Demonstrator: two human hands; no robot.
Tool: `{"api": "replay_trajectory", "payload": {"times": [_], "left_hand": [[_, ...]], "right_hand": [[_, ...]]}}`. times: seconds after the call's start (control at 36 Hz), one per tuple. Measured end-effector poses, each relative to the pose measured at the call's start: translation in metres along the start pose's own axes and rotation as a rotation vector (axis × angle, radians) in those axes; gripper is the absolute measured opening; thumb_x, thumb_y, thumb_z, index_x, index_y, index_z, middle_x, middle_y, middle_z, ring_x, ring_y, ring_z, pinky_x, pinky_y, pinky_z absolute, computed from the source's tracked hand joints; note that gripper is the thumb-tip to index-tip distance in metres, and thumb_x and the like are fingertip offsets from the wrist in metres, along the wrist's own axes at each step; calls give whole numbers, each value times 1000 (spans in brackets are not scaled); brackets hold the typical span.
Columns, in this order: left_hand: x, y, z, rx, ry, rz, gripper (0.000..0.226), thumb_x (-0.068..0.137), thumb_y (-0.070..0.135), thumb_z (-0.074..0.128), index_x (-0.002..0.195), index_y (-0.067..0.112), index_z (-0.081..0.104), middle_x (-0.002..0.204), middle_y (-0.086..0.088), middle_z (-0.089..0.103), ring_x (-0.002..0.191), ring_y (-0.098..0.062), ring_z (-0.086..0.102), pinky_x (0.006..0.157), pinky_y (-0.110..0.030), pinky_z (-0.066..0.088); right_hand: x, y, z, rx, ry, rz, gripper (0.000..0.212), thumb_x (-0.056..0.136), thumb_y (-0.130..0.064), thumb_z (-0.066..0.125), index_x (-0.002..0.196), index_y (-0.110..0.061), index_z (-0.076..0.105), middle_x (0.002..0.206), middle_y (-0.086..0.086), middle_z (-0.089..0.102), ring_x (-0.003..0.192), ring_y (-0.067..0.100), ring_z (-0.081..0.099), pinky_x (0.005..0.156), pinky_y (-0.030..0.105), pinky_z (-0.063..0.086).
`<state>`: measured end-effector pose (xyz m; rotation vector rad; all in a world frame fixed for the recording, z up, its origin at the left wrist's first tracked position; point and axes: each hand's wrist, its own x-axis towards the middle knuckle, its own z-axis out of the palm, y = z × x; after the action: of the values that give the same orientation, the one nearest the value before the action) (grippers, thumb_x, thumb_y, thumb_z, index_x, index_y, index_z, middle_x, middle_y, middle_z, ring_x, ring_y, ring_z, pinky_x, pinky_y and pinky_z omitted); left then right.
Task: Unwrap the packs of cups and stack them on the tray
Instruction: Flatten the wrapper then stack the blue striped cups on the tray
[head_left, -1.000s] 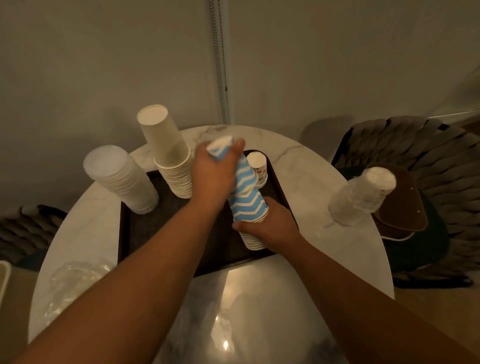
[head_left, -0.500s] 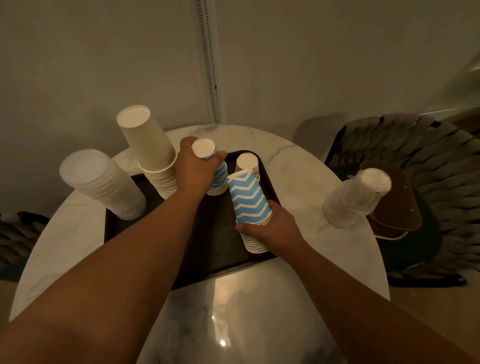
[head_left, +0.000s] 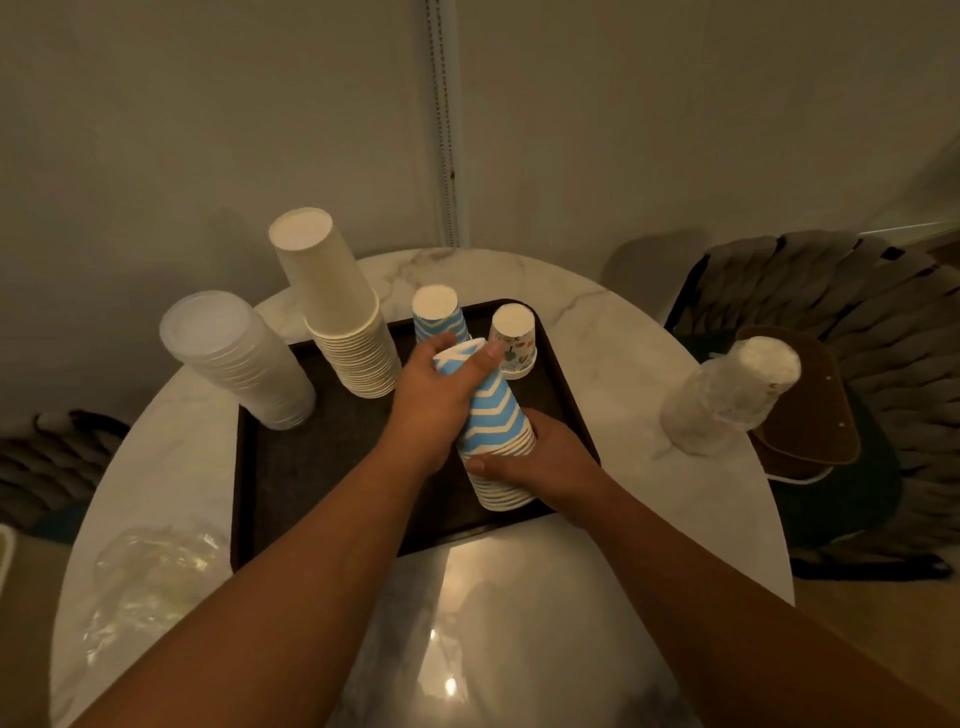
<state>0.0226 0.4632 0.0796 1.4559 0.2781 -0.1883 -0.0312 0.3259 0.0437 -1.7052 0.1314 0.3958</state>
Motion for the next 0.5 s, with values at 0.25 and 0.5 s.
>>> {"api": "replay_trajectory", "payload": {"times": [0.25, 0.5], "left_hand": [[-7, -2, 11, 166, 187, 100, 39, 71, 42, 84, 98, 28, 59, 98, 4, 72, 89, -12, 71, 87, -42, 58], [31, 73, 7, 178, 296, 490, 50, 65, 52, 79, 99, 28, 52, 93, 10, 66, 85, 0, 66, 80, -25, 53]], "right_hand": [[-2, 12, 14, -140, 165, -78, 59, 56, -35, 93, 107, -30, 64, 99, -14, 71, 90, -3, 66, 82, 17, 52], [10, 28, 10, -28, 245, -106, 58, 58, -19, 93, 103, -33, 59, 95, -15, 70, 86, -5, 66, 72, 9, 49]]}}
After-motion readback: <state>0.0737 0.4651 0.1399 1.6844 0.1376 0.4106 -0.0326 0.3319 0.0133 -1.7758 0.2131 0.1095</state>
